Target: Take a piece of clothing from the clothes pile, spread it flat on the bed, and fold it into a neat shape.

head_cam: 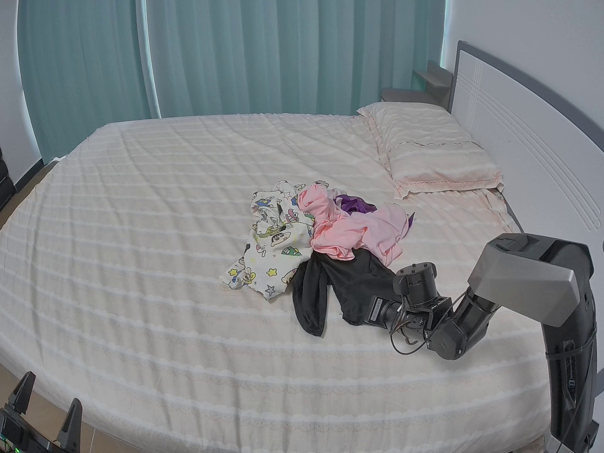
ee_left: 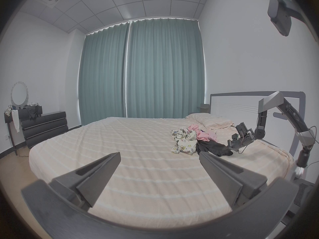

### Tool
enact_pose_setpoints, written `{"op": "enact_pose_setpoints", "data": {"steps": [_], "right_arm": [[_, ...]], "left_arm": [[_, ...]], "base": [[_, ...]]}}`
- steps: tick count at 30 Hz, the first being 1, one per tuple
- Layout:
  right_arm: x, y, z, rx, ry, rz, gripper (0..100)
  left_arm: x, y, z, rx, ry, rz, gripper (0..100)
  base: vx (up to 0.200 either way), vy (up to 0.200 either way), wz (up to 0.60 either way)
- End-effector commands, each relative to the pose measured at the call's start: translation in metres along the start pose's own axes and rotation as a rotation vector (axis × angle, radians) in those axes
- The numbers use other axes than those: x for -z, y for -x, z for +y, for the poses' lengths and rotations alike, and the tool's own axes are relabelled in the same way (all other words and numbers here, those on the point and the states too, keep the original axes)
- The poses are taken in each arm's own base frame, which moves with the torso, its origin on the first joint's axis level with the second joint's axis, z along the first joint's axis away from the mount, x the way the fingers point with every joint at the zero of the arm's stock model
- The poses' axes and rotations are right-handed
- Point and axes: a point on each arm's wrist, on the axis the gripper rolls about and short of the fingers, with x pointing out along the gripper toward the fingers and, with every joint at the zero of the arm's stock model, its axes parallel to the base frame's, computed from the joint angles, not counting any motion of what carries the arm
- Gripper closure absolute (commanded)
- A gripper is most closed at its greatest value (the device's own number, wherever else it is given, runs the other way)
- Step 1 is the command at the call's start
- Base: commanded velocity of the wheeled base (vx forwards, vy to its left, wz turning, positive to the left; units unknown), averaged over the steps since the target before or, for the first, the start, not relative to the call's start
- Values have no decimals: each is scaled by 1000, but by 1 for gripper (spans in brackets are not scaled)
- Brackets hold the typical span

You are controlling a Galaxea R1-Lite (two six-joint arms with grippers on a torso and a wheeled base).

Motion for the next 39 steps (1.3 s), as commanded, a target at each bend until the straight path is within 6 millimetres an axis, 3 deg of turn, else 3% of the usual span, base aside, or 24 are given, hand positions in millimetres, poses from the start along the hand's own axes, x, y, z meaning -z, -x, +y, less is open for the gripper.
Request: {"op": "enact_pose_setpoints", "data": {"steps": [1, 3, 13, 14, 27, 39], "right_arm": [[-10, 29, 5, -27, -70, -15, 100], [-10, 38, -3, -32, -123, -12, 100], [-22, 35, -52, 48, -72, -42, 100], [-21, 33, -55, 45, -60, -34, 0], [-15, 4, -51, -30, -32, -1, 0], [-17, -8, -20, -120, 12, 39, 0]], "left_arm": [[5, 0, 0, -1, 0, 6, 0], [5, 0, 0, -1, 0, 6, 0], [5, 0, 0, 0, -1, 6, 0], [5, 0, 0, -1, -1, 6, 0], [5, 0, 0, 0, -1, 6, 0], [4, 0, 0, 0, -6, 3, 0]], "base": [[0, 0, 0], [0, 0, 0], [0, 0, 0], [0, 0, 0], [0, 0, 0], [0, 0, 0]]}}
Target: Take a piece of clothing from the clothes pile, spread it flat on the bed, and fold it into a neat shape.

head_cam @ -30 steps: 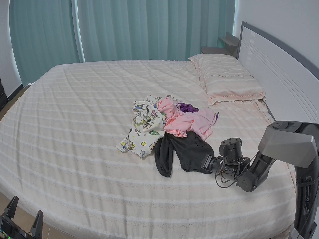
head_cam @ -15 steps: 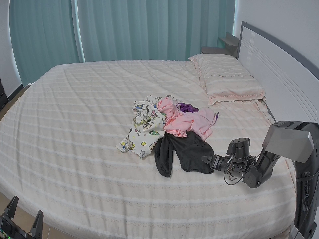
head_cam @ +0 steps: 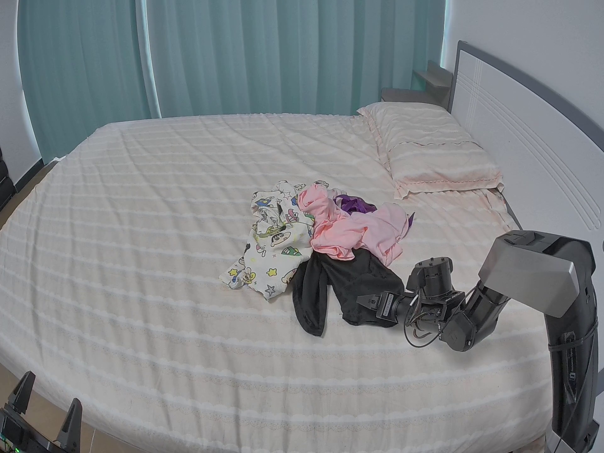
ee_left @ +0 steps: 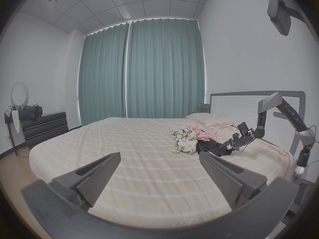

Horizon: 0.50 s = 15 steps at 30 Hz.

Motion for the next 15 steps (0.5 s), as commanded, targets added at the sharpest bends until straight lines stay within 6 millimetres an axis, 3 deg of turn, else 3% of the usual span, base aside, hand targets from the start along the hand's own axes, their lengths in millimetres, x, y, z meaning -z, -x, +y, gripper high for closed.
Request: {"op": "enact_pose_setpoints", "data": {"steps": [1, 5, 7, 8, 15], "right_arm": [[0, -6, 12, -25, 13, 0, 0], [22, -20, 19, -8, 42, 33, 0], [20, -23, 21, 9, 42, 12, 0], [19, -23, 21, 13, 42, 7, 100], [18, -18, 16, 20, 24, -9, 100]], "left_arm": [[4, 0, 0, 0, -2, 3, 0], [4, 0, 0, 0, 0, 3, 0], [5, 0, 0, 0, 0, 5, 0], [5, 0, 0, 0, 0, 3, 0], [4, 0, 0, 0, 3, 2, 0]], "base": [[0, 0, 0], [0, 0, 0], [0, 0, 0], [0, 0, 0], [0, 0, 0]]}}
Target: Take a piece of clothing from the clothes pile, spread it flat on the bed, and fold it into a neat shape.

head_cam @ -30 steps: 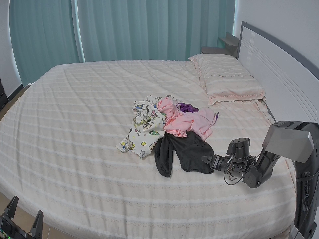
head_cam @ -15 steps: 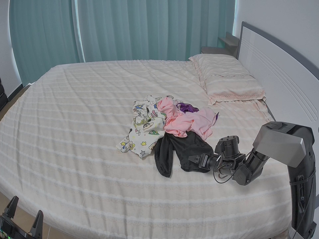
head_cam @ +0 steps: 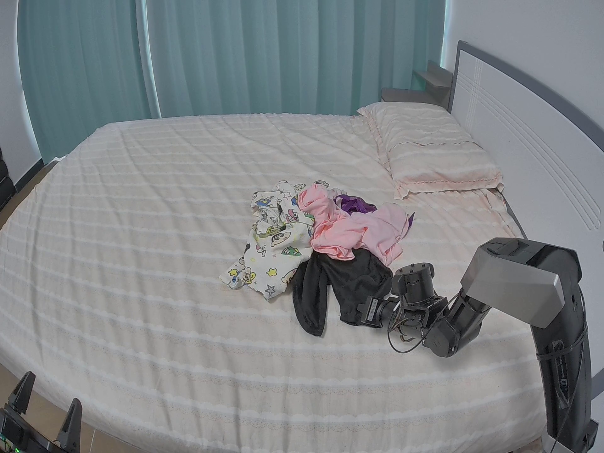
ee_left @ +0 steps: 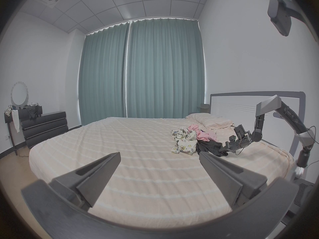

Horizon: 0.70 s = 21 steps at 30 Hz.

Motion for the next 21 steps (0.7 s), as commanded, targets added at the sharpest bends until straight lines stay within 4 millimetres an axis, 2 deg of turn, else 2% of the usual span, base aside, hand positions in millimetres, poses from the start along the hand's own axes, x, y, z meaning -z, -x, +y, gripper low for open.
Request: {"op": "enact_pose_setpoints", "data": {"steps": [1, 3, 7, 8, 9, 10, 11, 12, 13, 14, 18, 19, 21], "right_arm": [[2, 2, -3, -4, -16, -12, 100], [-1, 7, -3, -15, -41, -37, 100], [-11, 36, 5, -60, -123, -71, 100], [-12, 42, 6, -66, -140, -71, 100], [-13, 46, 8, -72, -160, -70, 100], [-13, 48, 9, -74, -177, -68, 100], [-14, 48, 10, -76, -185, -70, 100], [-14, 51, 11, -80, -215, -71, 100], [-17, 53, 13, -90, -244, -78, 100], [-17, 54, 13, -93, -266, -79, 100], [-12, 57, 10, -91, -303, -74, 100], [-7, 57, 7, -88, -309, -67, 100], [-3, 57, 4, -94, -324, -64, 100]], "left_arm": [[4, 0, 0, -1, -1, 2, 0], [4, 0, 0, -1, -1, 3, 0], [1, 0, 0, 11, -15, -17, 0], [-16, 4, -1, 35, -5, -84, 0], [-44, 12, -1, 62, 17, -174, 0], [-64, 16, -2, 86, 46, -210, 0], [-70, 16, -2, 94, 59, -215, 0], [-92, 17, -2, 118, 98, -215, 0], [-104, 12, -2, 132, 103, -187, 0], [-109, 8, -2, 148, 102, -163, 0], [-105, -17, -4, 210, 118, -7, 0], [-94, -30, -4, 231, 124, 78, 0], [-88, -41, -5, 261, 129, 161, 0]], "base": [[0, 0, 0], [0, 0, 0], [0, 0, 0], [0, 0, 0], [0, 0, 0], [0, 0, 0], [0, 0, 0], [0, 0, 0], [0, 0, 0], [0, 0, 0], [0, 0, 0], [0, 0, 0], [0, 0, 0]]}}
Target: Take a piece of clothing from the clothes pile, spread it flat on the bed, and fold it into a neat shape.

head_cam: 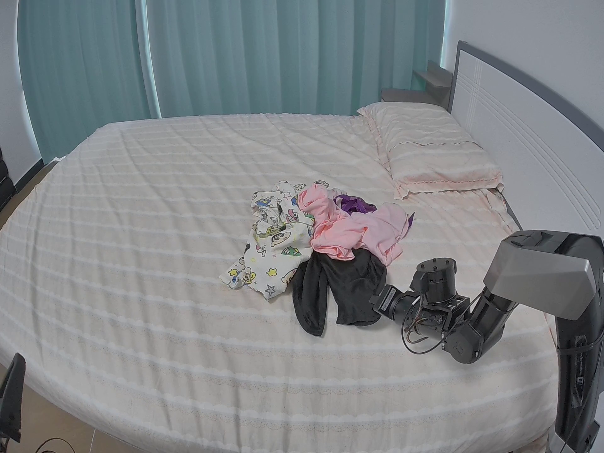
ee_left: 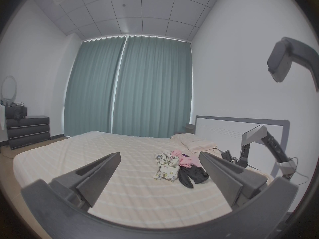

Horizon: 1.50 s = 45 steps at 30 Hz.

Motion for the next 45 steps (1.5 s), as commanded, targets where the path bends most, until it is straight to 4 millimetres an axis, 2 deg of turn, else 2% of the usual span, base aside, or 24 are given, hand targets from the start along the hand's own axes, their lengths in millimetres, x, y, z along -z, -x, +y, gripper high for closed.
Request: {"op": "enact_pose_setpoints", "data": {"steps": [1, 8, 9, 15, 18, 19, 20, 25, 27, 29, 33, 35, 39, 45], "right_arm": [[7, 10, -6, -22, -91, 5, 100], [9, 13, -13, -32, -103, 7, 100], [9, 13, -13, -31, -103, 8, 100], [10, 14, -15, -26, -102, 10, 100], [10, 17, -15, -23, -103, 10, 100], [10, 17, -15, -23, -103, 10, 100], [11, 19, -16, -22, -103, 11, 100], [11, 19, -17, -32, -102, 2, 100], [10, 19, -17, -31, -102, 0, 100], [11, 19, -17, -32, -102, 2, 100], [13, 21, -19, -22, -104, 7, 100], [13, 21, -20, -20, -102, 9, 100], [14, 22, -19, -25, -101, 8, 100], [16, 25, -21, -26, -101, 7, 100]], "left_arm": [[13, -57, 7, 118, 101, 365, 0], [31, -108, 4, 276, 139, 619, 0], [32, -109, 3, 286, 141, 628, 0], [55, -144, -13, 402, 140, 804, 0], [76, -170, -22, 424, 136, 881, 0], [76, -170, -22, 424, 136, 881, 0], [85, -181, -25, 425, 147, 897, 0], [103, -198, -36, 426, 205, 942, 0], [119, -213, -45, 417, 226, 961, 0], [125, -219, -48, 404, 224, 963, 0], [155, -252, -64, 314, 238, 946, 0], [162, -259, -70, 290, 256, 936, 0], [184, -284, -96, 206, 301, 922, 0], [206, -312, -113, 148, 311, 897, 0]], "base": [[0, 0, 0], [0, 0, 0], [0, 0, 0], [0, 0, 0], [0, 0, 0], [0, 0, 0], [0, 0, 0], [0, 0, 0], [0, 0, 0], [0, 0, 0], [0, 0, 0], [0, 0, 0], [0, 0, 0], [0, 0, 0]]}}
